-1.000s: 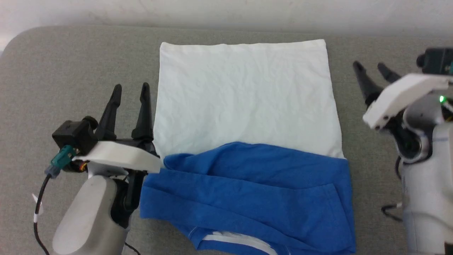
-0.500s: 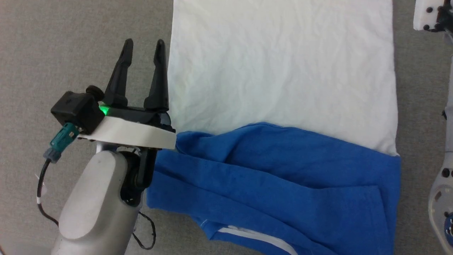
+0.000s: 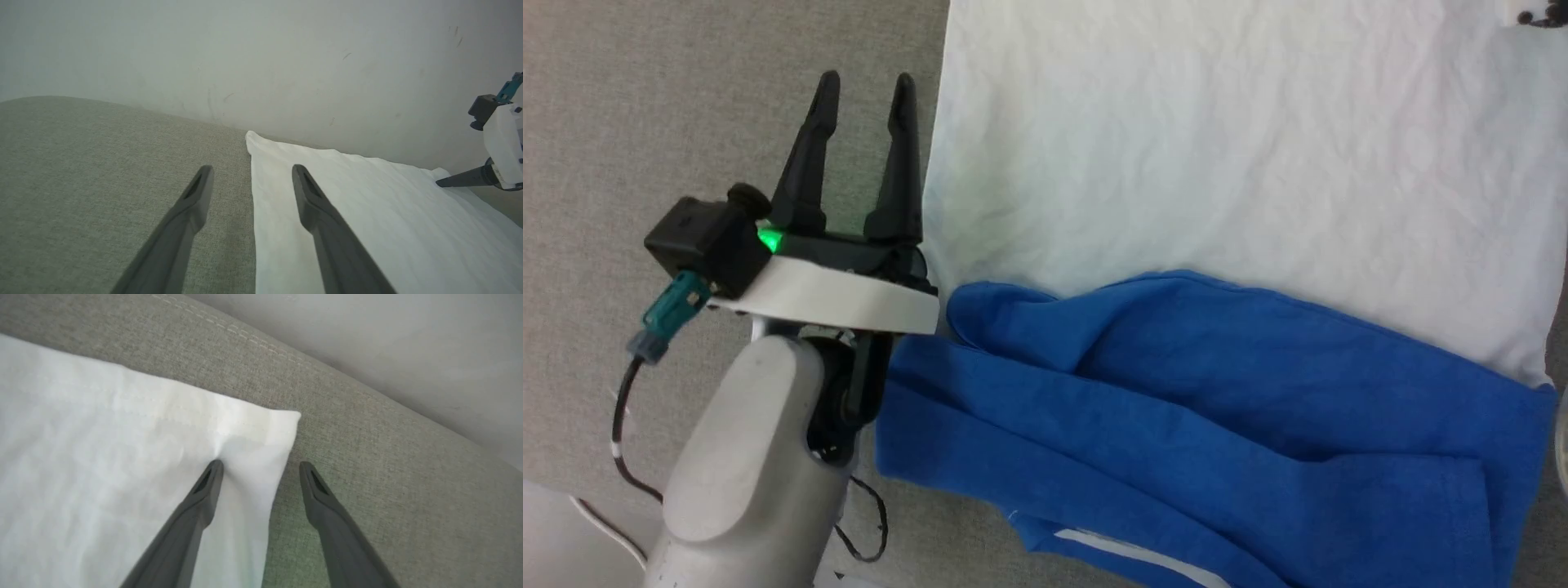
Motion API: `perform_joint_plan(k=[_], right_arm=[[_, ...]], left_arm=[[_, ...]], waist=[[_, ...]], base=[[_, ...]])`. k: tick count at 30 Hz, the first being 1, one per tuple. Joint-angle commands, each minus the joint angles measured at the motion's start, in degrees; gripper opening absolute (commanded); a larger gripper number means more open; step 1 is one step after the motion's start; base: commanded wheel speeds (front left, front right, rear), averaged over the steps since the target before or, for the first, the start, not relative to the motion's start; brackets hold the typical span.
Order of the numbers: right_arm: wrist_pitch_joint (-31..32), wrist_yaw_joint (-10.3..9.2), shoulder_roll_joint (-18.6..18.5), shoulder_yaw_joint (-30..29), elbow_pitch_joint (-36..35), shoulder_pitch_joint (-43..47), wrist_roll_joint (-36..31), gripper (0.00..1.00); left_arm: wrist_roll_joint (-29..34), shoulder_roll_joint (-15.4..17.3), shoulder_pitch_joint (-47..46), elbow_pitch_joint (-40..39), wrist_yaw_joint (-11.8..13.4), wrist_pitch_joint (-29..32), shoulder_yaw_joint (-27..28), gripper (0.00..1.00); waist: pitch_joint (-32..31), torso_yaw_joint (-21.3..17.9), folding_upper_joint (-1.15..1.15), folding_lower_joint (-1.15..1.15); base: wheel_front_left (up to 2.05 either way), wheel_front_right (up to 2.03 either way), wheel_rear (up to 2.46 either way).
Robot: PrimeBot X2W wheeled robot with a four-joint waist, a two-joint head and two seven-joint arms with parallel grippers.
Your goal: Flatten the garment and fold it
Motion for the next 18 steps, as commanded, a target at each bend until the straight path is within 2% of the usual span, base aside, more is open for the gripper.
perform_joint_plan(k=[1, 2, 3, 4, 10, 15, 18], right_arm=[[1.8, -0.01, 0.4, 0.9, 2.2, 1.6, 1.2, 1.00], [2.4, -0.01, 0.3, 1.4, 2.4, 1.5, 1.9, 0.39], [2.8, -0.01, 0.2, 1.9, 2.5, 1.3, 2.6, 0.11], [3.2, -0.01, 0.1, 2.4, 2.5, 1.0, 3.2, 0.00], [3.0, -0.01, 0.1, 5.1, 0.3, -1.3, 6.4, 0.00], [1.7, -0.01, 1.6, 8.5, -1.1, -3.0, 9.2, 0.00], [0.8, -0.01, 2.6, 10.9, -1.4, -3.5, 11.5, 0.00]], left_arm=[[0.2, 0.2, -1.6, 0.1, -0.3, 0.2, 0.0, 1.00], [0.1, 0.5, -2.0, 0.1, -0.4, 0.7, 0.0, 1.00], [0.1, 0.8, -2.6, 0.1, -0.6, 1.5, 0.0, 1.00], [0.0, 1.2, -3.6, 0.0, -0.7, 2.4, 0.0, 1.00], [-1.2, 4.2, -14.9, 1.2, -1.6, 9.9, 1.8, 1.00], [-4.2, 7.1, -26.9, 8.8, -3.8, 22.8, 1.5, 1.00], [-6.4, 8.4, -32.6, 15.4, -4.3, 32.6, 0.6, 1.00]], waist=[[0.3, -0.2, 0.00, 0.00], [0.3, -0.4, 0.00, 0.00], [0.2, -0.7, 0.00, 0.00], [0.2, -1.0, 0.00, 0.00], [0.5, -3.3, 0.00, 0.00], [1.0, -6.6, 0.00, 0.00], [1.2, -8.4, 0.00, 0.00]], base=[[0.00, 0.00, 0.00], [0.00, 0.00, 0.00], [0.00, 0.00, 0.00], [0.00, 0.00, 0.00], [0.00, 0.00, 0.00], [0.00, 0.00, 0.00], [0.00, 0.00, 0.00]])
